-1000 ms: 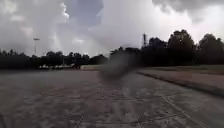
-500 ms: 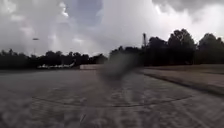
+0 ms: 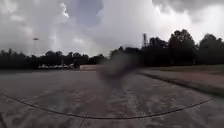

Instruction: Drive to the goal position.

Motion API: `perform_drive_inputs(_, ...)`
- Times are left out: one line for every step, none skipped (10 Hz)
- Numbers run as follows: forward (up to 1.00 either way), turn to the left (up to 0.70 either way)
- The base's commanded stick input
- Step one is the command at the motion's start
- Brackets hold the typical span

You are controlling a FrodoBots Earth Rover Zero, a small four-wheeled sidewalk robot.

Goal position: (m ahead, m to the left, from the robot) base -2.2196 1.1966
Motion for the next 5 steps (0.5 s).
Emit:
perform_drive_inputs(0.00, 0.59)
perform_drive_inputs(0.00, 0.70)
perform_drive_inputs(0.00, 0.70)
perform_drive_inputs(0.00, 0.70)
perform_drive_inputs(0.00, 0.70)
